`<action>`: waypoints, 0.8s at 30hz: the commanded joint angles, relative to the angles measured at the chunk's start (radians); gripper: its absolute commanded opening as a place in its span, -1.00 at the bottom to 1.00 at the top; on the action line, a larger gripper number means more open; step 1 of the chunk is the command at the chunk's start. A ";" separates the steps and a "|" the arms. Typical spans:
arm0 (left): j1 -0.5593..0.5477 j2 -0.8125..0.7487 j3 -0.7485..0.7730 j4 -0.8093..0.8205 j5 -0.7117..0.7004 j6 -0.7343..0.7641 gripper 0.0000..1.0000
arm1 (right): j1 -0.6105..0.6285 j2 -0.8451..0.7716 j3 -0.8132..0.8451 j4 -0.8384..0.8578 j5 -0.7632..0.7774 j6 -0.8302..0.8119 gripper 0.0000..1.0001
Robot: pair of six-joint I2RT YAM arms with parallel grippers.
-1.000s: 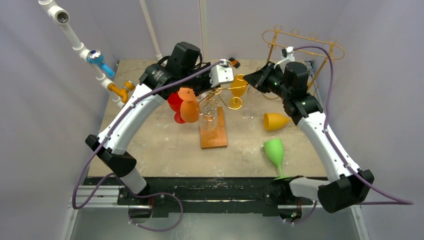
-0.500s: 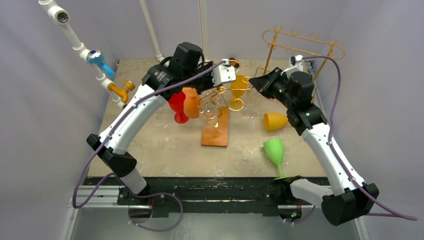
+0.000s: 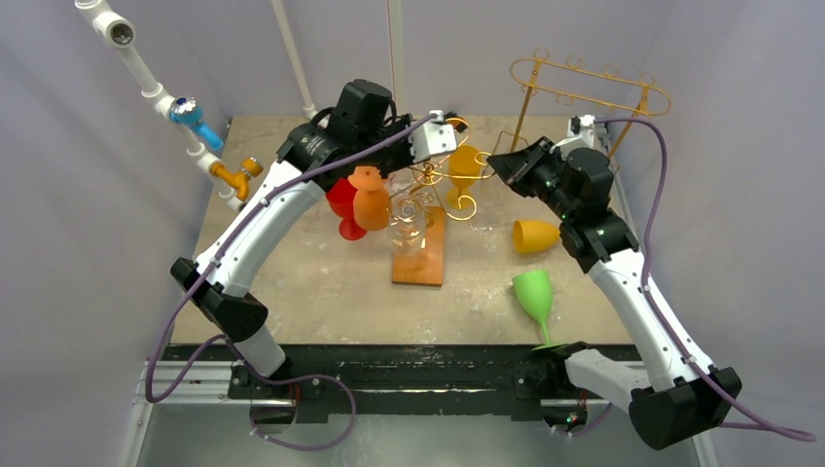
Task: Place the wine glass upside down on the wine glass rack
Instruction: Adjust the wine rack at the center of the board.
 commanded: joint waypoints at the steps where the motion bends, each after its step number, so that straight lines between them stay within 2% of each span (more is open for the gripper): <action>1: 0.002 -0.007 0.007 0.025 -0.017 -0.045 -0.58 | 0.014 0.057 0.028 -0.120 -0.026 -0.072 -1.00; 4: 0.001 -0.011 0.007 0.025 0.006 -0.051 -0.51 | 0.014 0.082 0.067 -0.127 -0.023 -0.080 -0.91; 8: 0.002 -0.026 0.008 0.041 0.006 -0.065 -0.40 | 0.013 0.096 0.094 -0.136 -0.007 -0.089 -0.68; 11: 0.002 -0.045 0.008 0.072 -0.018 -0.074 -0.33 | 0.013 0.102 0.109 -0.147 -0.001 -0.091 -0.62; 13: 0.001 -0.061 0.008 0.102 -0.047 -0.081 -0.27 | 0.013 0.104 0.116 -0.155 0.002 -0.091 -0.50; 15: 0.002 -0.083 0.003 0.136 -0.079 -0.086 -0.12 | 0.013 0.103 0.126 -0.163 -0.002 -0.094 -0.35; 18: 0.002 -0.123 -0.022 0.209 -0.142 -0.096 0.23 | 0.013 0.098 0.151 -0.172 -0.001 -0.122 -0.15; 22: 0.002 -0.156 -0.016 0.238 -0.242 -0.103 0.63 | 0.013 0.104 0.215 -0.228 0.026 -0.166 0.03; 24: 0.006 -0.167 -0.009 0.241 -0.285 -0.113 0.76 | 0.014 0.105 0.246 -0.256 0.036 -0.187 0.10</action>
